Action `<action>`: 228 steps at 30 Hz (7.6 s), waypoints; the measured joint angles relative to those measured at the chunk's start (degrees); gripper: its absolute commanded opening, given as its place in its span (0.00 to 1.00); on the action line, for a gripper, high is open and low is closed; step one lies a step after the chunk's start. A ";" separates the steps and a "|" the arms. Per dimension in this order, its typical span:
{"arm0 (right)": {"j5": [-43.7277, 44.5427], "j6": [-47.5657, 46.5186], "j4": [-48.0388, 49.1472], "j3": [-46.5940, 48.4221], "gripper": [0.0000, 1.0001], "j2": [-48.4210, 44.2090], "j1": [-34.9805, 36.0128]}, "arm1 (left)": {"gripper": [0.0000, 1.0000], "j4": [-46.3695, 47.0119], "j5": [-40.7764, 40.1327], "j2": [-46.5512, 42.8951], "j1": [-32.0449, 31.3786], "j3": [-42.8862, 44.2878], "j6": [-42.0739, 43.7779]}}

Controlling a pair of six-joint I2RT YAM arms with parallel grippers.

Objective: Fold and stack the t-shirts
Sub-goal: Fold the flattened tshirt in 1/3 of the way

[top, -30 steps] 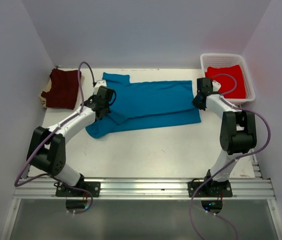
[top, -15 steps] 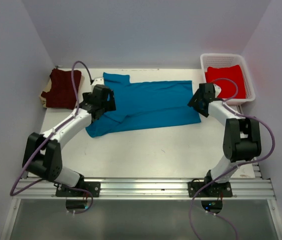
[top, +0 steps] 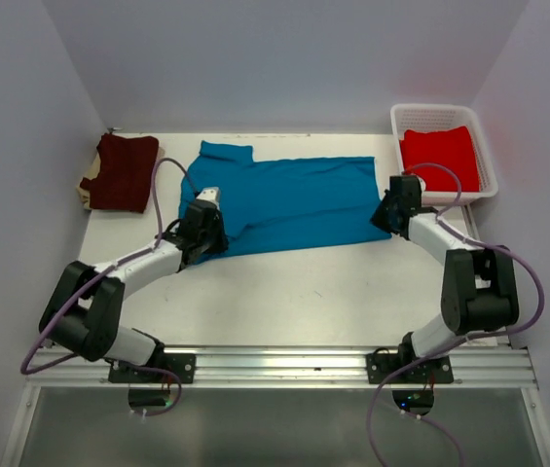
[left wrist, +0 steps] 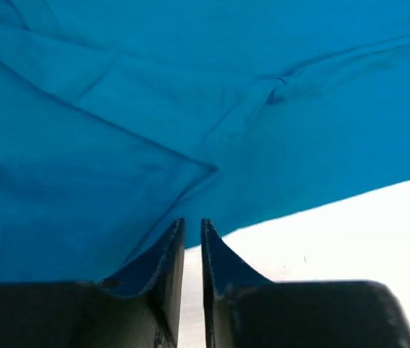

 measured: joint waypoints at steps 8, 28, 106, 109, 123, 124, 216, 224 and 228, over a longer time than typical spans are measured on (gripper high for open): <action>-2.58 -0.83 -0.11 0.17 0.00 6.80 0.76 | 0.11 6.40 1.60 6.51 0.00 -0.15 -0.55; 2.43 -1.95 -6.67 0.87 0.00 7.23 1.49 | 0.06 -4.15 -5.09 2.05 0.00 -4.00 -4.52; -5.90 -18.88 -38.07 53.37 0.38 39.23 53.46 | 0.53 -19.50 -16.44 -39.10 -3.72 -8.74 -17.18; -5.20 -18.88 -38.58 54.10 0.38 39.23 54.73 | 0.53 -19.47 -16.44 -38.99 -3.72 -8.76 -17.18; -2.95 -19.50 -40.04 58.40 0.38 43.54 56.06 | 0.53 -19.52 -16.41 -38.27 -3.69 -8.94 -17.18; -2.40 -19.54 -40.11 58.80 0.38 43.56 56.06 | 0.53 -19.50 -16.41 -38.27 -3.69 -8.96 -17.18; 9.79 -9.18 -21.68 9.31 0.00 11.69 39.63 | 0.03 -11.02 1.79 -22.75 -3.61 -13.90 -8.04; 9.38 -8.26 -19.76 9.16 0.00 11.69 39.63 | 0.00 -7.74 0.76 -14.03 -3.52 -16.31 -8.81; 8.96 -7.78 -19.28 8.46 0.00 11.43 39.63 | 0.00 -9.05 -0.26 -11.80 -3.61 -14.19 -10.10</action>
